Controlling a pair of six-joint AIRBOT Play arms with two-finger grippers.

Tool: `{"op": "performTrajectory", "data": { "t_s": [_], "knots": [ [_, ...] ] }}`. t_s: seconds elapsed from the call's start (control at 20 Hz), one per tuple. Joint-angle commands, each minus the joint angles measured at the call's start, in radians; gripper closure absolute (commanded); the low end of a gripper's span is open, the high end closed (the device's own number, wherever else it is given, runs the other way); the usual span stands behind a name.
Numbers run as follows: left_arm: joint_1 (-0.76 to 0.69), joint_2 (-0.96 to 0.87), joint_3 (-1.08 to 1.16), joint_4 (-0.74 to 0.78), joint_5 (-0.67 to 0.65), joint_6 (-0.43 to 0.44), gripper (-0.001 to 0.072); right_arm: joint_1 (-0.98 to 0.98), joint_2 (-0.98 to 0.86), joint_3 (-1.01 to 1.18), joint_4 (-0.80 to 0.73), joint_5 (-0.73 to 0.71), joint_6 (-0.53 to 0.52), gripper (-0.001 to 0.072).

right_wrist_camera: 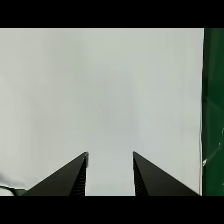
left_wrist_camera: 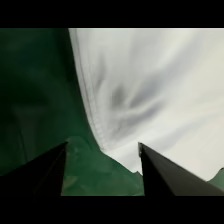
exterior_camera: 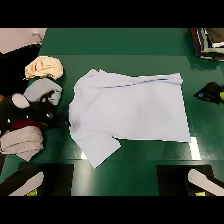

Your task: Fold the shirts.

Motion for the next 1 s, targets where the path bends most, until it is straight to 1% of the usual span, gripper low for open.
{"op": "performTrajectory", "data": {
  "t_s": [0.0, 0.2, 0.25, 0.3, 0.35, 0.4, 0.45, 0.6, 0.7, 0.75, 0.8, 0.95],
  "knots": [
    [0.000, 0.042, -0.166, -0.143, 0.044, 0.062, 0.0184, -0.039, 0.110, -0.124, 0.001, -0.026, -0.005, 0.0378],
    [0.000, 0.042, -0.227, -0.172, 0.134, 0.070, 0.0185, -0.074, 0.163, -0.176, 0.001, -0.026, -0.005, 0.0377],
    [0.000, 0.042, -0.228, -0.186, 0.143, 0.074, 0.0244, -0.083, 0.171, -0.188, 0.000, -0.026, -0.005, 0.0377],
    [0.000, 0.042, -0.228, -0.204, 0.161, 0.099, 0.0394, -0.096, 0.178, -0.202, 0.000, -0.023, -0.005, 0.0377],
    [0.000, 0.042, -0.228, -0.220, 0.188, 0.105, 0.0498, -0.110, 0.185, -0.219, 0.000, -0.023, -0.007, 0.0378],
    [0.000, 0.042, -0.227, -0.241, 0.215, 0.107, 0.0627, -0.132, 0.194, -0.243, -0.002, -0.024, -0.014, 0.0377],
    [0.000, 0.042, -0.217, -0.243, 0.222, 0.115, 0.0686, -0.161, 0.201, -0.276, -0.007, -0.024, -0.014, 0.0377],
    [0.000, 0.052, -0.145, -0.202, 0.185, 0.114, 0.0687, -0.288, 0.204, -0.407, -0.065, -0.023, -0.025, 0.0369],
    [0.000, 0.074, -0.095, -0.183, 0.170, 0.114, 0.0687, -0.363, 0.200, -0.489, -0.149, -0.031, -0.030, 0.0162],
    [0.000, 0.082, -0.074, -0.181, 0.166, 0.114, 0.0688, -0.393, 0.191, -0.525, -0.161, -0.039, -0.030, 0.0165],
    [0.000, 0.082, -0.052, -0.182, 0.159, 0.115, 0.0687, -0.414, 0.175, -0.554, -0.156, -0.044, -0.030, 0.0213],
    [0.000, 0.082, -0.031, -0.182, 0.161, 0.115, 0.0687, -0.408, 0.106, -0.617, -0.142, -0.062, -0.030, 0.0266]
  ]
}}
